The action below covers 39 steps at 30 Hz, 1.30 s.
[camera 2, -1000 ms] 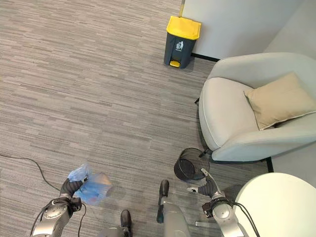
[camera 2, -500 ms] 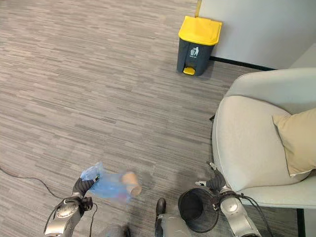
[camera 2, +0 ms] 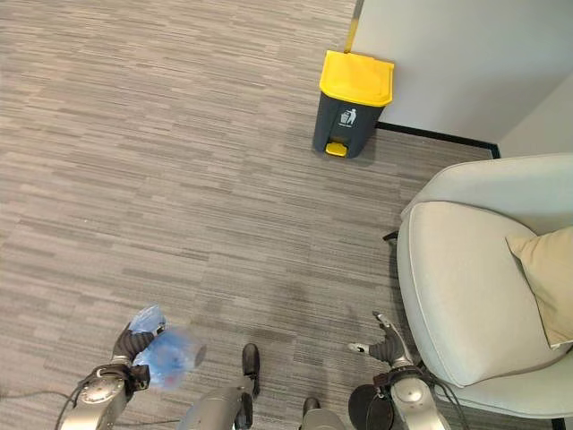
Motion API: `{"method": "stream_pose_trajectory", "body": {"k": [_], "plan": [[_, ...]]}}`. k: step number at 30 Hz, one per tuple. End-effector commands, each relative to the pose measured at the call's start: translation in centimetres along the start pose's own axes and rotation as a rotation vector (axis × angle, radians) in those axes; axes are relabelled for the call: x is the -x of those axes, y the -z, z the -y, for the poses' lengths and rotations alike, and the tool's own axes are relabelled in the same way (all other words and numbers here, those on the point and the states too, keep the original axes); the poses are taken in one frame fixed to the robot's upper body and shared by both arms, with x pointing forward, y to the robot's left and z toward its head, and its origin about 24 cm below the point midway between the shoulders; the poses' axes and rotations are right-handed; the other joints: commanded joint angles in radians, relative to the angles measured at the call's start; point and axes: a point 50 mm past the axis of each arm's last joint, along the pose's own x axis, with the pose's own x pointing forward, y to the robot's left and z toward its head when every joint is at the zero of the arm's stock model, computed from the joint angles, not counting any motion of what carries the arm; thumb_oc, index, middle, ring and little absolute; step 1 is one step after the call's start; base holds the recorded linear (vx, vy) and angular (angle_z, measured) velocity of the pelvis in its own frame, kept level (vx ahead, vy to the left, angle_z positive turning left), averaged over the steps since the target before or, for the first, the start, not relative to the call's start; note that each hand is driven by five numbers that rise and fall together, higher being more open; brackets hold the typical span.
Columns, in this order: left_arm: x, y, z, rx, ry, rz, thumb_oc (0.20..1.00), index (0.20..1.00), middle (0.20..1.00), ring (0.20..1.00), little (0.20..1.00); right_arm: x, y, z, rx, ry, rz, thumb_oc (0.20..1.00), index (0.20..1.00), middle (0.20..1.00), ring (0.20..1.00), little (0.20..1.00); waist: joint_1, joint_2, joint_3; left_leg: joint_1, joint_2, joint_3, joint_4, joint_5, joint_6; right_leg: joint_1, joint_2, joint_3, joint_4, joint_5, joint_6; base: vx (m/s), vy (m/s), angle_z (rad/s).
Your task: Gather garbage on tea table into small bin, then transfer packed bag to large trash can.
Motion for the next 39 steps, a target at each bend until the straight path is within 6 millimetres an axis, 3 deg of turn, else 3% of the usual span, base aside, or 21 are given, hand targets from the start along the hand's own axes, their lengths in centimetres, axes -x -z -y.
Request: {"method": "stream_pose_trajectory", "body": {"k": [1, 4, 6, 7, 8, 11, 16, 19, 21, 23, 26, 28, 31, 33, 34, 39], "plan": [[0.0, -2.6, -0.9, -0.036, -0.003, 0.14, 0.2, 0.2, 0.2, 0.2, 0.2, -0.8, -1.4, 0.9, -0.019, 0.018, 0.058, 1.0, 1.0, 1.0, 1.0, 1.0, 0.01, -0.008, -0.012, 0.013, 0.065, -0.049, 0.114, -0.178, -0.064, -0.035, 0.055, -0.037, -0.092, 0.177, 0.005, 0.19, 0.106, -0.23], [0.1, -2.5, -1.0, -0.016, -0.013, 0.133, 0.2, 0.2, 0.2, 0.2, 0.2, -1.1, -1.8, 1.1, -0.013, 0.015, 0.065, 1.0, 1.0, 1.0, 1.0, 1.0, 0.003, 0.004, -0.005, 0.077, 0.067, -0.032, 0.096, -0.217, -0.062, -0.117, 0.015, -0.115, -0.143, 0.222, 0.0, 0.28, 0.06, -0.51], [0.1, -2.3, -1.0, -0.012, -0.013, 0.129, 0.2, 0.2, 0.2, 0.2, 0.2, -1.2, -1.8, 1.2, -0.006, 0.016, 0.066, 1.0, 1.0, 1.0, 1.0, 1.0, 0.0, 0.006, -0.003, 0.095, 0.065, -0.03, 0.092, -0.229, -0.062, -0.13, 0.005, -0.132, -0.167, 0.234, 0.001, 0.33, -0.013, -0.28], [0.0, -2.1, -0.9, 0.001, -0.019, 0.122, 0.2, 0.2, 0.2, 0.2, 0.2, -1.3, -2.2, 1.3, 0.002, 0.014, 0.076, 1.0, 1.0, 1.0, 1.0, 1.0, -0.005, 0.014, 0.012, 0.165, 0.067, -0.035, 0.094, -0.288, -0.072, -0.185, -0.032, -0.188, -0.244, 0.269, 0.019, 0.5, -0.068, -0.12], [0.0, -2.1, -0.8, 0.005, -0.017, 0.118, 0.2, 0.2, 0.2, 0.2, 0.2, -1.3, -2.3, 1.3, 0.004, 0.011, 0.078, 1.0, 1.0, 1.0, 1.0, 1.0, -0.011, 0.009, 0.016, 0.167, 0.062, -0.03, 0.099, -0.284, -0.072, -0.193, -0.046, -0.207, -0.278, 0.29, 0.019, 0.53, -0.097, -0.07], [-0.1, -2.1, -0.5, 0.009, -0.011, 0.12, 0.2, 0.2, 0.2, 0.2, 0.2, -1.2, -2.3, 1.4, 0.008, 0.007, 0.078, 1.0, 1.0, 1.0, 1.0, 1.0, -0.026, 0.007, 0.024, 0.222, 0.058, -0.052, 0.108, -0.325, -0.088, -0.226, -0.067, -0.219, -0.338, 0.332, 0.036, 0.29, -0.102, -0.01], [-0.1, -2.0, -0.5, 0.009, -0.01, 0.119, 0.2, 0.2, 0.2, 0.2, 0.2, -0.8, -1.5, 1.4, 0.006, 0.0, 0.053, 1.0, 1.0, 1.0, 1.0, 1.0, -0.044, 0.008, 0.007, 0.328, 0.065, -0.098, 0.078, -0.371, -0.118, -0.241, -0.091, -0.208, -0.331, 0.374, 0.051, 0.39, -0.181, 0.27], [0.3, -1.3, -0.3, 0.017, -0.003, 0.096, 0.2, 0.2, 0.2, 0.2, 0.2, -0.3, -0.6, 1.8, 0.016, 0.012, 0.026, 1.0, 1.0, 1.0, 1.0, 1.0, -0.058, 0.041, -0.022, 0.357, 0.13, -0.115, 0.098, -0.329, -0.152, -0.232, -0.067, -0.202, -0.266, 0.349, 0.027, 0.48, -0.303, 0.42], [0.5, -0.9, 0.1, 0.035, 0.008, 0.08, 0.2, 0.2, 0.2, 0.2, 0.2, 0.0, 0.1, 2.2, 0.012, 0.025, 0.006, 1.0, 1.0, 1.0, 1.0, 1.0, -0.066, 0.063, -0.04, 0.332, 0.174, -0.127, 0.157, -0.226, -0.187, -0.208, -0.032, -0.211, -0.262, 0.312, -0.004, 0.31, -0.303, 0.34], [0.4, -0.8, 0.4, 0.076, 0.017, 0.075, 0.2, 0.2, 0.2, 0.2, 0.2, 0.0, 0.4, 2.4, -0.011, 0.041, -0.001, 1.0, 1.0, 1.0, 1.0, 1.0, -0.073, 0.067, -0.044, 0.28, 0.193, -0.128, 0.27, -0.142, -0.196, -0.169, 0.0, -0.211, -0.274, 0.28, -0.036, 0.26, -0.282, 0.01], [0.3, -0.9, 0.7, 0.101, 0.018, 0.077, 0.2, 0.2, 0.2, 0.2, 0.2, 0.1, 0.5, 2.8, -0.046, 0.058, -0.003, 1.0, 1.0, 1.0, 1.0, 1.0, -0.084, 0.064, -0.047, 0.242, 0.203, -0.111, 0.349, -0.083, -0.192, -0.131, 0.024, -0.209, -0.293, 0.253, -0.063, 0.21, -0.181, -0.09], [0.1, -1.1, 1.0, 0.114, 0.024, 0.08, 0.2, 0.2, 0.2, 0.2, 0.2, 0.2, 0.6, 3.1, -0.048, 0.07, -0.01, 1.0, 1.0, 1.0, 1.0, 1.0, -0.079, 0.059, -0.038, 0.203, 0.21, -0.08, 0.375, -0.11, -0.175, -0.093, 0.033, -0.204, -0.303, 0.223, -0.074, 0.31, -0.19, 0.11], [0.0, -1.1, 1.4, 0.114, 0.028, 0.078, 0.2, 0.2, 0.2, 0.2, 0.2, -0.1, 0.4, 3.2, -0.048, 0.074, -0.007, 1.0, 1.0, 1.0, 1.0, 1.0, -0.06, 0.04, -0.029, 0.1, 0.161, -0.06, 0.32, -0.201, -0.148, -0.038, 0.034, -0.192, -0.332, 0.198, -0.069, 0.27, -0.083, 0.21], [0.0, -1.1, 1.3, 0.113, 0.022, 0.078, 0.2, 0.2, 0.2, 0.2, 0.2, -0.2, 0.4, 3.4, -0.048, 0.081, -0.009, 1.0, 1.0, 1.0, 1.0, 1.0, -0.045, 0.029, -0.02, 0.025, 0.148, -0.047, 0.265, -0.204, -0.15, -0.007, 0.031, -0.188, -0.341, 0.183, -0.063, 0.27, -0.046, -0.14], [0.0, -1.1, 1.1, 0.111, 0.015, 0.079, 0.2, 0.2, 0.2, 0.2, 0.2, -0.2, 0.6, 3.4, -0.048, 0.087, -0.02, 1.0, 1.0, 1.0, 1.0, 1.0, -0.029, 0.031, -0.015, -0.021, 0.161, -0.03, 0.186, -0.131, -0.167, 0.025, 0.044, -0.191, -0.346, 0.169, -0.063, 0.16, -0.007, -0.28], [0.3, -0.6, 0.8, 0.102, 0.002, 0.064, 0.2, 0.2, 0.2, 0.2, 0.2, 0.1, 1.3, 2.9, -0.057, 0.082, -0.048, 1.0, 1.0, 1.0, 1.0, 1.0, -0.001, 0.024, -0.014, -0.049, 0.17, -0.023, 0.132, -0.063, -0.189, 0.109, 0.056, -0.172, -0.346, 0.136, -0.052, 0.32, 0.06, -0.53]]}}
